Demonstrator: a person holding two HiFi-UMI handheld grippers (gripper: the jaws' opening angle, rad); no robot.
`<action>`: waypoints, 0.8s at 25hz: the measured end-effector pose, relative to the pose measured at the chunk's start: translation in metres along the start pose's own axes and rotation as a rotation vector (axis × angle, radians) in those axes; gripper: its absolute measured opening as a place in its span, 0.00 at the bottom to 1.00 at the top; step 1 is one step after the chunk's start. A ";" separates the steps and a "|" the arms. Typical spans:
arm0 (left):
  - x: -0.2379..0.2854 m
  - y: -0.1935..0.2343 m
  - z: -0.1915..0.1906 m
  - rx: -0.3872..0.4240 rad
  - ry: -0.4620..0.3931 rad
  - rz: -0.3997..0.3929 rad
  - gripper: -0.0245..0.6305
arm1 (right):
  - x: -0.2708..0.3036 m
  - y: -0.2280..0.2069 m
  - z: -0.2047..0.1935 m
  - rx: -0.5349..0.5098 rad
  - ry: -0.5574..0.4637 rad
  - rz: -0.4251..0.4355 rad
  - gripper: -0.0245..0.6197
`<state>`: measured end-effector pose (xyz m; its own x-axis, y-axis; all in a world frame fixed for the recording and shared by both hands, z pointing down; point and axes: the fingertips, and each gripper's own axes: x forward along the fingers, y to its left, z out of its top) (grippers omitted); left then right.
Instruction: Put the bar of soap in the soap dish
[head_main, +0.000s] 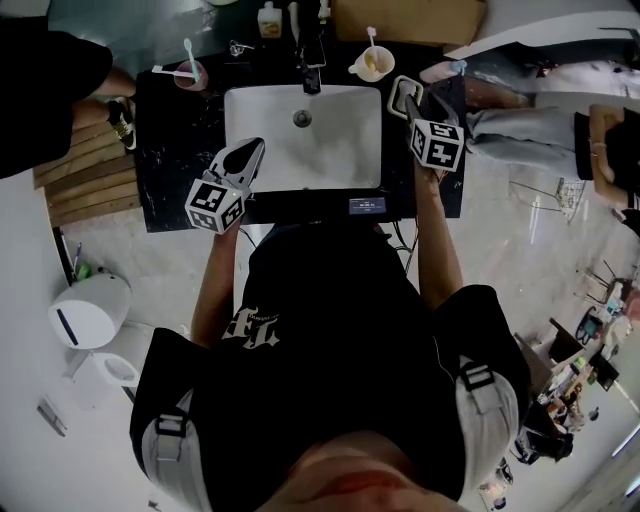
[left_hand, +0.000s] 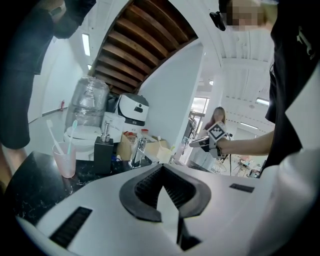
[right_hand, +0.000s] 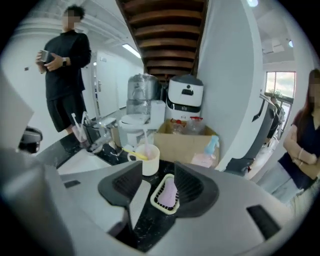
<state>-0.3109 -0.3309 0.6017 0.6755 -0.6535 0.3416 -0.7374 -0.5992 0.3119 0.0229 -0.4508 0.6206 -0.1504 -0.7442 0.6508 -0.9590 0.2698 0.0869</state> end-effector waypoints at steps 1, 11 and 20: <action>0.001 -0.002 0.001 0.006 -0.002 -0.010 0.05 | -0.019 0.008 0.009 -0.016 -0.039 0.017 0.35; 0.001 -0.043 0.016 0.103 -0.019 -0.105 0.05 | -0.187 0.076 0.053 -0.214 -0.366 0.092 0.08; -0.001 -0.085 0.023 0.138 -0.066 -0.076 0.05 | -0.207 0.075 0.011 -0.262 -0.368 0.177 0.05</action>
<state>-0.2491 -0.2896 0.5548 0.7315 -0.6301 0.2607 -0.6799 -0.7029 0.2088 -0.0202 -0.2832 0.4835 -0.4257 -0.8272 0.3668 -0.8255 0.5211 0.2170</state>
